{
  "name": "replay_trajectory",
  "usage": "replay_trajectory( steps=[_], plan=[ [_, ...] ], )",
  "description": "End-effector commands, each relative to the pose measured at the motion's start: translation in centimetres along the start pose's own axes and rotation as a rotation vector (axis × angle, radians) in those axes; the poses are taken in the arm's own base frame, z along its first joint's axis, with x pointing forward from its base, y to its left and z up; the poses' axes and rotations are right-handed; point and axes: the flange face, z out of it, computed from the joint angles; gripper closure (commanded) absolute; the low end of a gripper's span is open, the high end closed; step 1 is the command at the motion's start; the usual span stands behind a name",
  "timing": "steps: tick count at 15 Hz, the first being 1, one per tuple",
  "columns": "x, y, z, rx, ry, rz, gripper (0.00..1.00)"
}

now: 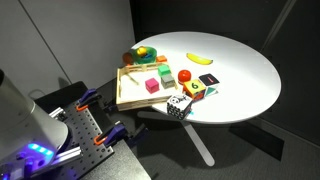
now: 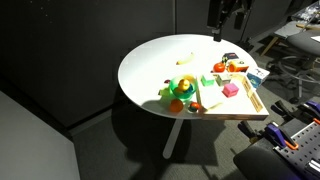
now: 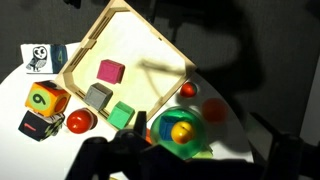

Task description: Remove the yellow fruit in the green bowl and place it in the wooden tray

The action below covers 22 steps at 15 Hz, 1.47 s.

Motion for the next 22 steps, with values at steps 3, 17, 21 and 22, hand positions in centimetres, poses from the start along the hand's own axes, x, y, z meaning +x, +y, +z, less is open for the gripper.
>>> replay_trajectory(
  steps=[3,17,21,22],
  plan=[
    [3.9,-0.6,-1.1,0.004,0.059,-0.054,0.00],
    [6.0,-0.8,-1.0,0.044,0.076,-0.045,0.00],
    [6.5,-1.2,-0.9,0.054,0.090,-0.063,0.00],
    [6.8,-1.4,-0.9,0.058,0.099,-0.066,0.00]
  ],
)
